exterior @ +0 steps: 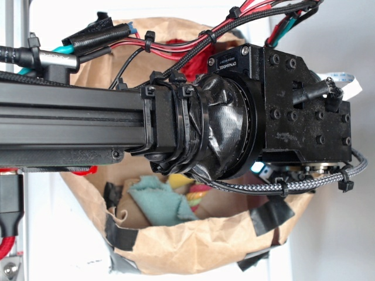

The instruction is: Grab the multicolored rope.

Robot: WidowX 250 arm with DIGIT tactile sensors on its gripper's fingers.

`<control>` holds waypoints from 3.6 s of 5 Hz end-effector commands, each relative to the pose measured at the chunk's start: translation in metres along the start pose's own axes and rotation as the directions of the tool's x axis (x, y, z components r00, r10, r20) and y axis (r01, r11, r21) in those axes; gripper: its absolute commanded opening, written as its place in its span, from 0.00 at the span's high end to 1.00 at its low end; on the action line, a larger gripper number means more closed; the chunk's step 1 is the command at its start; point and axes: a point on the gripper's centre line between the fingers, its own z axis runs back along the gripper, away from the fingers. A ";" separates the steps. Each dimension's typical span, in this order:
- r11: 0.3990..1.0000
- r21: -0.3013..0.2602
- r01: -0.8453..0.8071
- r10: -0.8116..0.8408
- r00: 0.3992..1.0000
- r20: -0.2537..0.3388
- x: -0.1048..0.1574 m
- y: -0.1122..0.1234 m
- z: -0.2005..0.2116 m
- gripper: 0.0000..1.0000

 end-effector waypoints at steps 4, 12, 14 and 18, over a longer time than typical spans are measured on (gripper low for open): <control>0.982 0.167 0.085 -0.106 0.987 0.121 0.006 0.039 -0.041 0.00; 0.995 -0.042 0.094 -0.094 0.995 -0.012 0.001 0.045 0.054 1.00; 0.977 -0.105 0.187 -0.189 0.982 -0.009 0.002 0.044 0.086 1.00; 0.767 -0.020 0.641 -0.619 0.748 0.238 -0.015 0.054 0.128 1.00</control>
